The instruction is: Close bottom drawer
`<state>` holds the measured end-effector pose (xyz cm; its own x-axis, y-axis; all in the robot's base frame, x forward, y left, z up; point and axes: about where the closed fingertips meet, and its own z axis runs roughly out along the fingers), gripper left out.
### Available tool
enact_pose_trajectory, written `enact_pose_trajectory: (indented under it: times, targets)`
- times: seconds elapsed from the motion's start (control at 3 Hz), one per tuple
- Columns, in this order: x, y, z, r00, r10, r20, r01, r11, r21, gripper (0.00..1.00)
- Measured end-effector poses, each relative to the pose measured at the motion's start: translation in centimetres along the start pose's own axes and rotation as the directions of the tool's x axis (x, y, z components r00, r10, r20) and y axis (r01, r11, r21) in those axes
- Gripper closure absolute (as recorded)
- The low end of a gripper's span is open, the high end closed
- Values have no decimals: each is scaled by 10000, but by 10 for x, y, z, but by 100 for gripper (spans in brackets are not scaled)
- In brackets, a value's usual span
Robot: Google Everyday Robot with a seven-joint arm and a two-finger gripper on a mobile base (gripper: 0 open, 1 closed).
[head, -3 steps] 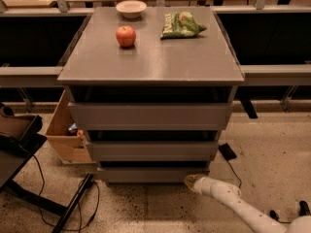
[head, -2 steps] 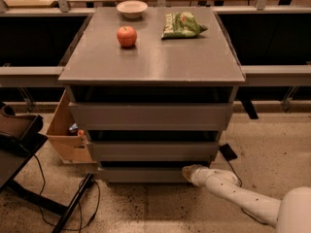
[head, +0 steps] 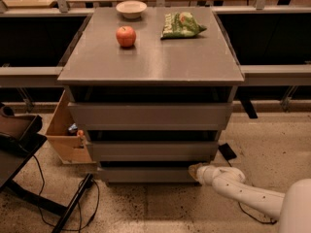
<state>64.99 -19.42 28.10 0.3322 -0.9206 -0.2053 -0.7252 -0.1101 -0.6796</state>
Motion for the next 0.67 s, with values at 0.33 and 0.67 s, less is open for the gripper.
enact_pose_trajectory:
  times: [0.33,0.67]
  targets:
    - [23,24,-35,9973,-399,-620,324,9925,-1175,100]
    - [40,43,-95,9836,-815,-1610,405,9691,-2434,100]
